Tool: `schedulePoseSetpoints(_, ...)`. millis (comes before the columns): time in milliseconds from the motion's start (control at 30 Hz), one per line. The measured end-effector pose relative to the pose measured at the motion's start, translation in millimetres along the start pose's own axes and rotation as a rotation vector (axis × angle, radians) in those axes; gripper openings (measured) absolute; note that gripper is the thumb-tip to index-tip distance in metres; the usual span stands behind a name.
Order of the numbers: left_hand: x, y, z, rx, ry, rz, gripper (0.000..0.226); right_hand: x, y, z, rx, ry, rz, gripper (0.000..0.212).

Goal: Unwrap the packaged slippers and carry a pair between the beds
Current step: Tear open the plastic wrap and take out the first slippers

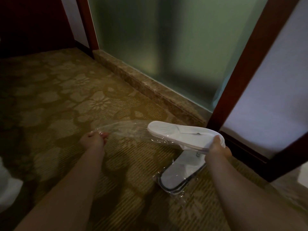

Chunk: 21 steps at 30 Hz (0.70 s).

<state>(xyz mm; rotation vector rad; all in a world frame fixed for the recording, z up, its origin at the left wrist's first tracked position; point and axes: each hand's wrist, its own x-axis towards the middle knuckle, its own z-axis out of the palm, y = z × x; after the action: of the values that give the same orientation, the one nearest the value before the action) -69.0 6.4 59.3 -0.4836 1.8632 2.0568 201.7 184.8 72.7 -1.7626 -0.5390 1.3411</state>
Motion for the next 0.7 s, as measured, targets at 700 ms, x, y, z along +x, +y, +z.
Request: schedulePoseSetpoints(700,4,-34,31,-0.295,-0.023,-0.131,0.029,20,29,17,0.083,0.058,0.068,0.063)
